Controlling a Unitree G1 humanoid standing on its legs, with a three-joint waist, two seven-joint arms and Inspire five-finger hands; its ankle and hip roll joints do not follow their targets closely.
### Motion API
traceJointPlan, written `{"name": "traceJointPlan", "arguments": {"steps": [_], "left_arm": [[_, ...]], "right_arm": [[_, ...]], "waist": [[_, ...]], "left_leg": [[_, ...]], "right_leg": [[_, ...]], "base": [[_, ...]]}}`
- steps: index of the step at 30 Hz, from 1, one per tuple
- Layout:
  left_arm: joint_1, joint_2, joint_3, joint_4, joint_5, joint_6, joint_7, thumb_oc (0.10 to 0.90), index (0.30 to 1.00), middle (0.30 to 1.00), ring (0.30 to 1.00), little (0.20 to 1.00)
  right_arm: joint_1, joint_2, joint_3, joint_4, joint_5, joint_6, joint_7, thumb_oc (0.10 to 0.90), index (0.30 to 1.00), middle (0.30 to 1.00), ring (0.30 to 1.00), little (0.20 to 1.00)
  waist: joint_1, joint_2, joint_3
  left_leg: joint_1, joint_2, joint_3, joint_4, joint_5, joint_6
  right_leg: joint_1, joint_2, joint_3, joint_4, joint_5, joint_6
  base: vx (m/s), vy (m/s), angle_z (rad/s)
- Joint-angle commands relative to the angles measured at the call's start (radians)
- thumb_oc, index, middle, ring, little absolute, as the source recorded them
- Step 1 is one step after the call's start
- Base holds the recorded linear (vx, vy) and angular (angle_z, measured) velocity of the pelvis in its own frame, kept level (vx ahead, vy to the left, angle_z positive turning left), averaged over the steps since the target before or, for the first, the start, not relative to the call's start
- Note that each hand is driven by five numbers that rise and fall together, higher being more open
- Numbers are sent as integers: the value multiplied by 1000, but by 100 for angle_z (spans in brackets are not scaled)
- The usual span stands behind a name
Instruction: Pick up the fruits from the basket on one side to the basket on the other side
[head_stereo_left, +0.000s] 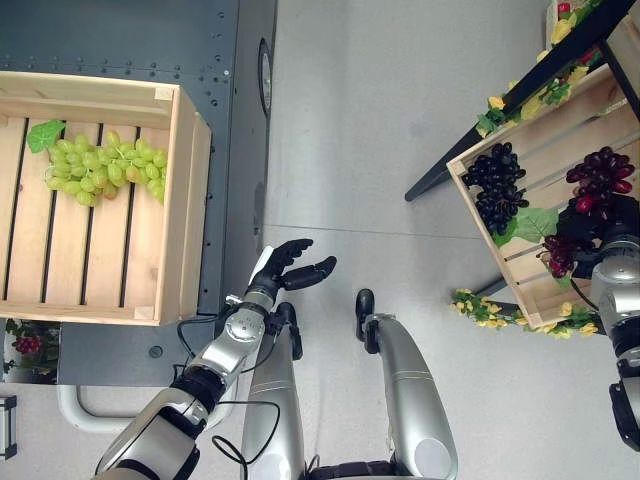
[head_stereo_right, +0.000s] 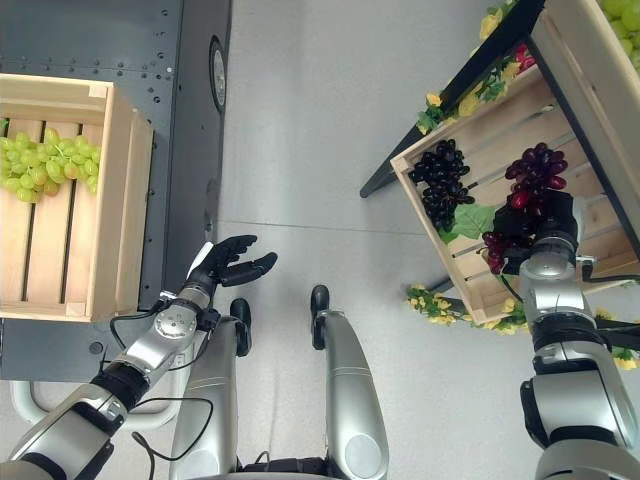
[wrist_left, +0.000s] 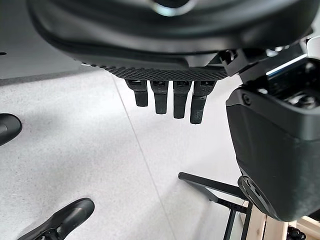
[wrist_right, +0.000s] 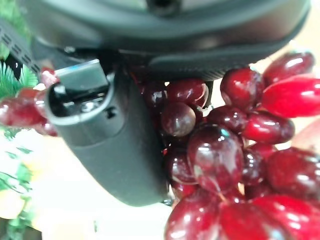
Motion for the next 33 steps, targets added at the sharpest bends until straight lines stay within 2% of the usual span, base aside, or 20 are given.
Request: {"name": "traceJointPlan", "arguments": {"steps": [1, 7, 16, 17, 18, 19, 22, 26, 33], "left_arm": [[37, 2, -22, -144, -8, -108, -2, 800, 900, 900, 900, 900], [44, 17, -28, -179, -14, -134, -7, 800, 900, 900, 900, 900], [53, 38, -38, -234, -16, -142, -4, 800, 900, 900, 900, 900], [54, 40, -40, -237, -17, -141, -2, 800, 900, 900, 900, 900], [53, 42, -40, -238, -18, -141, -1, 800, 900, 900, 900, 900], [52, 45, -44, -241, -23, -141, 2, 800, 900, 900, 900, 900], [49, 43, -55, -238, -25, -148, 6, 800, 900, 900, 900, 900], [45, 40, -58, -238, -32, -158, 2, 800, 900, 900, 900, 900], [44, 31, -64, -233, -37, -165, -3, 800, 900, 900, 900, 900]], "right_arm": [[-69, -234, 5, 22, -90, 15, -97, 400, 300, 300, 300, 300], [-118, -265, 53, 63, -146, 76, -93, 400, 300, 300, 300, 300], [-119, -290, 39, 160, -167, 93, -139, 400, 300, 300, 300, 300], [-118, -291, 36, 166, -165, 96, -169, 431, 347, 347, 347, 347], [-119, -291, 33, 168, -161, 97, -178, 709, 764, 764, 764, 764], [-118, -290, 25, 172, -160, 102, -206, 800, 900, 900, 900, 900], [-131, -280, 22, 183, -170, 128, -234, 800, 900, 900, 900, 900], [-141, -275, 28, 195, -171, 132, -242, 800, 900, 900, 900, 900], [-157, -261, 49, 230, -189, 162, -188, 800, 900, 900, 900, 900]], "waist": [[21, -4, -13], [26, 0, -13], [29, 20, -13], [30, 21, -13], [29, 22, -13], [28, 25, -13], [28, 32, -13], [28, 41, -13], [31, 47, -13]], "left_leg": [[39, -28, 63, 47, -70, 43], [32, -27, 64, 41, -69, 40], [20, -32, 63, 46, -73, 43], [25, -32, 65, 43, -75, 43], [22, -32, 65, 43, -72, 43], [22, -32, 67, 41, -72, 42], [25, -31, 72, 37, -72, 41], [29, -33, 77, 24, -70, 42], [37, -37, 78, 14, -66, 41]], "right_leg": [[92, 32, -67, 37, -25, -54], [83, 32, -69, 38, -32, -56], [66, 24, -73, 56, -43, -59], [70, 24, -72, 54, -44, -59], [67, 23, -73, 54, -42, -59], [66, 22, -74, 53, -43, -58], [65, 21, -72, 53, -45, -56], [63, 19, -70, 50, -48, -58], [69, 17, -70, 45, -53, -65]], "base": [[0, 0, 0], [0, 0, 0], [-1, 1, 0], [0, 0, 0], [0, 0, 0], [0, 0, 0], [0, 0, 0], [0, 0, 0], [0, 0, 0]]}}
